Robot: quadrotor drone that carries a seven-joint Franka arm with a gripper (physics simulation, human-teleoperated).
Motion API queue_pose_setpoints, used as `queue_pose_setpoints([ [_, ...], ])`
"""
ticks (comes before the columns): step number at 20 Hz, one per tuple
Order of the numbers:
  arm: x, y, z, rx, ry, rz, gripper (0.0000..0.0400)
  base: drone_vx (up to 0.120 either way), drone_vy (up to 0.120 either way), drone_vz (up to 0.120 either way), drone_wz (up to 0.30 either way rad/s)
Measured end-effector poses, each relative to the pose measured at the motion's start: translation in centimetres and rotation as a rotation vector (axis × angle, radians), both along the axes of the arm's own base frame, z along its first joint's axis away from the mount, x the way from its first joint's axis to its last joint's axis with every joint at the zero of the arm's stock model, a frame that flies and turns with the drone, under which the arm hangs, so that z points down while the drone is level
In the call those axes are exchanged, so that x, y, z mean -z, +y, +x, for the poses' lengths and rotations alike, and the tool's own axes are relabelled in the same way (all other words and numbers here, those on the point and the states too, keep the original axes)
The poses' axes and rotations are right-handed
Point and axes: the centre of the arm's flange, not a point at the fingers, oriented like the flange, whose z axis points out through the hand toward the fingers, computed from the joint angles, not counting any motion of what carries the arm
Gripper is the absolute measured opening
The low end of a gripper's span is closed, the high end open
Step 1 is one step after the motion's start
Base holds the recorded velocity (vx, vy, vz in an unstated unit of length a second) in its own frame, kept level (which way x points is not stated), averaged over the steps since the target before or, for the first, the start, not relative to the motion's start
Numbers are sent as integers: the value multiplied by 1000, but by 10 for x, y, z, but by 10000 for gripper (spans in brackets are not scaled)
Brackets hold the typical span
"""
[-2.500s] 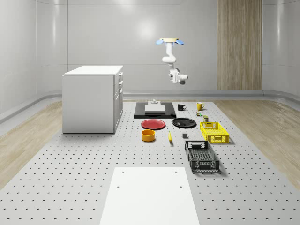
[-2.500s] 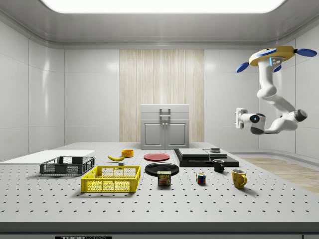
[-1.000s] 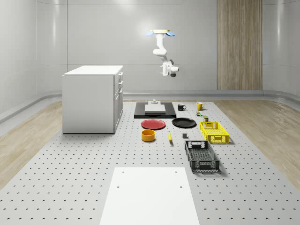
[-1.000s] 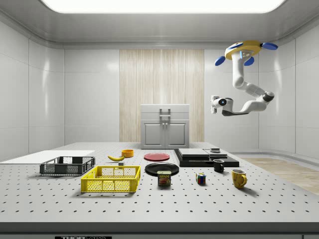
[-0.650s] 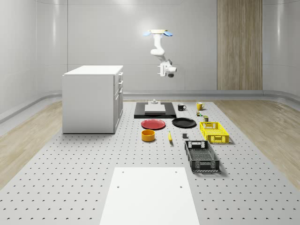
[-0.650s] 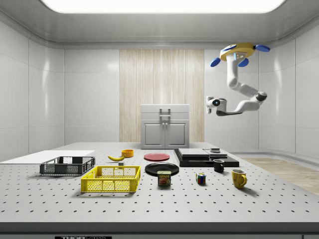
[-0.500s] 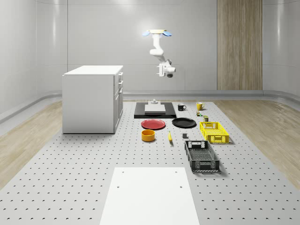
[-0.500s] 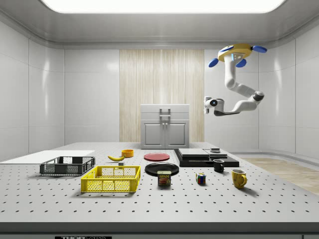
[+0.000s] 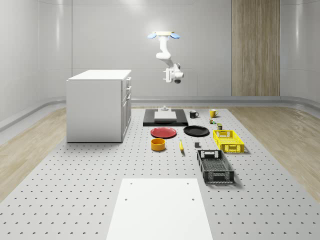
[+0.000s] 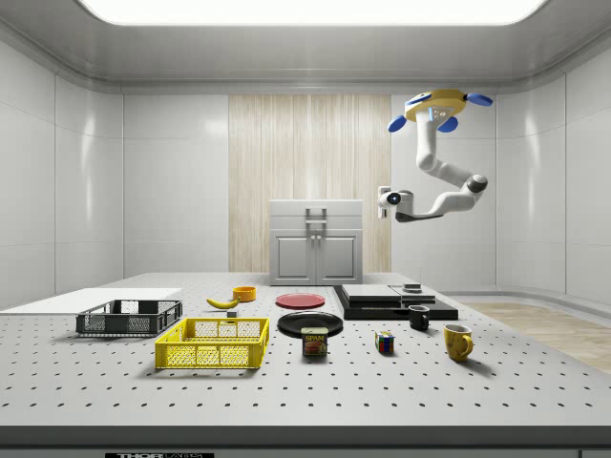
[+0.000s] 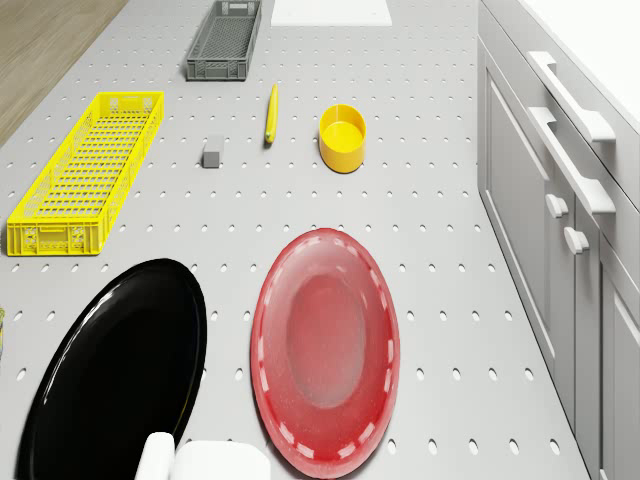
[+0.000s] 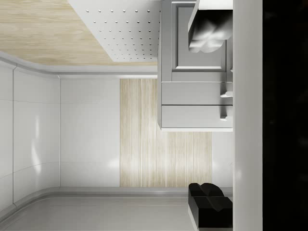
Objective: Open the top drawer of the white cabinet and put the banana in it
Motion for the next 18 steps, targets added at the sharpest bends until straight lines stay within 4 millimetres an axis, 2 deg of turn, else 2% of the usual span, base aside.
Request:
queue_pose_setpoints([
  [14, 0, 0, 0, 0, 0, 0, 400, 120, -120, 0, 0],
  [18, 0, 0, 0, 0, 0, 0, 400, 120, -10, 0, 0],
])
